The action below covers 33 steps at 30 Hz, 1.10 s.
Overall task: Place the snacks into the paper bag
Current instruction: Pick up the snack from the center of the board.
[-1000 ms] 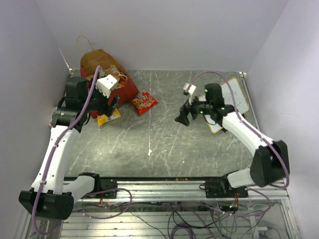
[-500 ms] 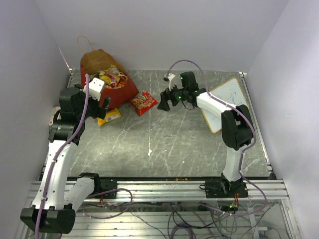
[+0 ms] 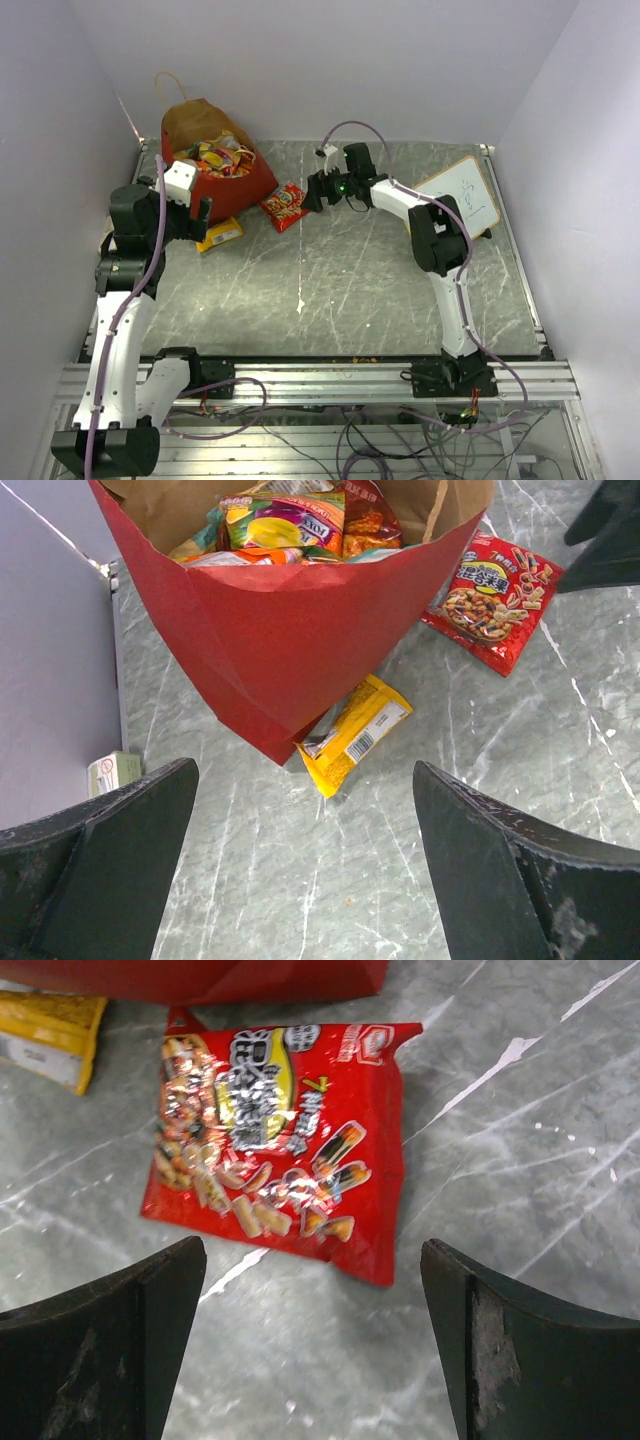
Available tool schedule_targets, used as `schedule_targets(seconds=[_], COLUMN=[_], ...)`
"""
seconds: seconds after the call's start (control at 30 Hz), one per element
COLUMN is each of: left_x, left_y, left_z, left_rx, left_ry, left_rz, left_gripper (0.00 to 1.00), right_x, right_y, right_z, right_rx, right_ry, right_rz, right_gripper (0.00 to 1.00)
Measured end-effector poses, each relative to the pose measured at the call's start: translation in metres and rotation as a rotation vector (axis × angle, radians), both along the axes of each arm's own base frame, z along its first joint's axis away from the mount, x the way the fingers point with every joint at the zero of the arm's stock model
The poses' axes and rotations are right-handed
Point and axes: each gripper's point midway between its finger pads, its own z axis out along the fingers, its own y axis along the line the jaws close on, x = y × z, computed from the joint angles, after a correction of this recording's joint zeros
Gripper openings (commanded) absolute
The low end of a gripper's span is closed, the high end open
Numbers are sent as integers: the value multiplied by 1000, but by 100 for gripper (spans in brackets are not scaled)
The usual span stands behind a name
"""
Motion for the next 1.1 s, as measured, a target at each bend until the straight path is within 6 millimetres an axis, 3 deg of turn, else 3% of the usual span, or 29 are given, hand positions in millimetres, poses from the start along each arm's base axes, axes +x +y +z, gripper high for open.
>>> schedule_targets(seconds=[0.17, 0.4, 0.53, 0.8, 0.97, 1.1], left_x=[-4, -4, -3, -2, 1, 0], left_y=[-4, -11, -13, -16, -23, -27], left_z=[-2, -2, -3, -7, -13, -17], left_rx=[-13, -34, -38, -38, -45, -46], left_ry=[-9, -11, -7, 5, 26, 34], left_rz=[-27, -73, -83, -114, -155, -186], left_gripper=[100, 100, 100, 100, 100, 99], right_x=[12, 23, 26, 12, 0, -7], right_y=[6, 15, 22, 28, 26, 22], right_z=[-29, -29, -29, -34, -35, -32], right_rx=[-8, 24, 62, 120, 160, 192], right_ry=[20, 4, 11, 75, 117, 168], right_rz=[3, 17, 31, 64, 87, 87], right_gripper=[85, 75, 65, 40, 1, 0])
